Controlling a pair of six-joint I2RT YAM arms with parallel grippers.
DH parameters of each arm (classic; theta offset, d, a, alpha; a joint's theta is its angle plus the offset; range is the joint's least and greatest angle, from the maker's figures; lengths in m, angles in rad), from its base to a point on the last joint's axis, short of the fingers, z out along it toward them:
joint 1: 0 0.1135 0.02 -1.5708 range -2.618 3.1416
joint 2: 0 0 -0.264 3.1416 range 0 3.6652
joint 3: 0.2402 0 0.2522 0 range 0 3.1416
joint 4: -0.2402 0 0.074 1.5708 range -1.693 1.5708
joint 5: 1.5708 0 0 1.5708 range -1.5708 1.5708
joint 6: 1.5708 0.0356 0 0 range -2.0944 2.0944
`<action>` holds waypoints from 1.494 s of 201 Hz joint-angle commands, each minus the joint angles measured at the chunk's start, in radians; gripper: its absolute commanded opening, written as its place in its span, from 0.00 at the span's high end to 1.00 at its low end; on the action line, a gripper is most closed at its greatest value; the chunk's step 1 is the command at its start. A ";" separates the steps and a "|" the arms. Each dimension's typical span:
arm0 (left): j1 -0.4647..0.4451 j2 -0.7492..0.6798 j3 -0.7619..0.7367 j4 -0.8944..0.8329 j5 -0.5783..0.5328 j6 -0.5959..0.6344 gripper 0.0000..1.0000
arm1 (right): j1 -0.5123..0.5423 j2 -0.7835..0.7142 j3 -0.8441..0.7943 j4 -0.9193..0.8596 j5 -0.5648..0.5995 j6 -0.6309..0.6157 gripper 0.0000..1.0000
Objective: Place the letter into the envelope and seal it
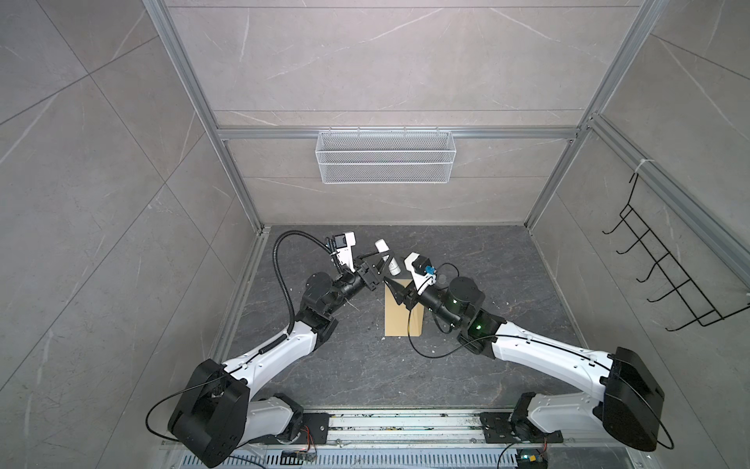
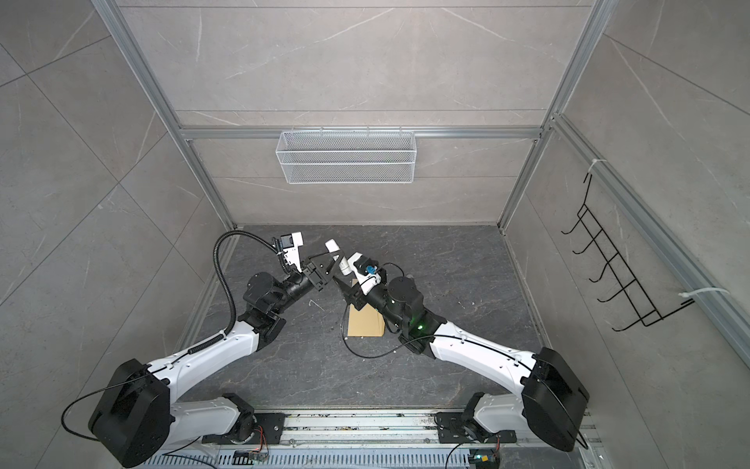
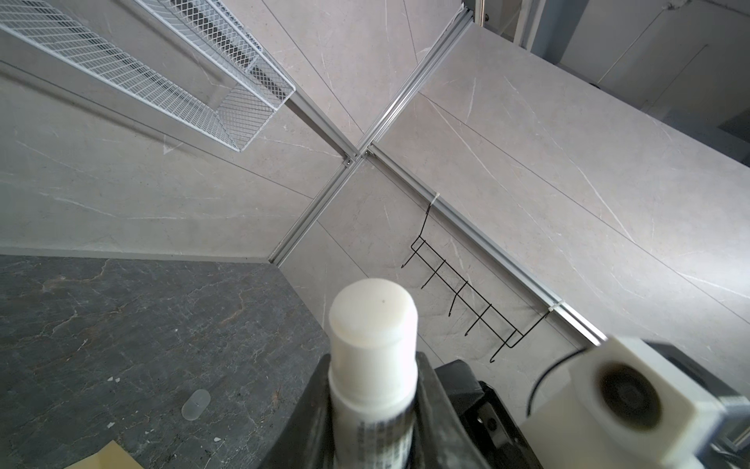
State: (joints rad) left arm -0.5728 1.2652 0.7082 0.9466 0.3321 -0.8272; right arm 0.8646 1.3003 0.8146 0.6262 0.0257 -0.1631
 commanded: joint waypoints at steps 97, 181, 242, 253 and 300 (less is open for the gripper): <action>-0.001 0.023 0.005 0.084 -0.064 -0.092 1.00 | 0.063 0.164 -0.134 0.574 0.221 -0.317 0.41; -0.002 0.018 0.002 0.083 -0.059 -0.093 1.00 | 0.092 0.208 -0.076 0.552 0.310 -0.378 0.68; -0.002 0.011 0.002 0.078 -0.058 -0.089 1.00 | 0.093 0.216 -0.052 0.493 0.339 -0.383 0.63; -0.001 0.011 0.002 0.077 -0.059 -0.088 1.00 | 0.093 0.218 -0.052 0.491 0.339 -0.382 0.67; -0.002 0.006 0.002 0.069 -0.056 -0.079 1.00 | 0.093 0.218 -0.038 0.468 0.341 -0.357 0.92</action>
State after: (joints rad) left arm -0.5728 1.2900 0.7082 0.9497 0.2798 -0.9173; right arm 0.9546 1.5112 0.7448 1.1168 0.3492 -0.5423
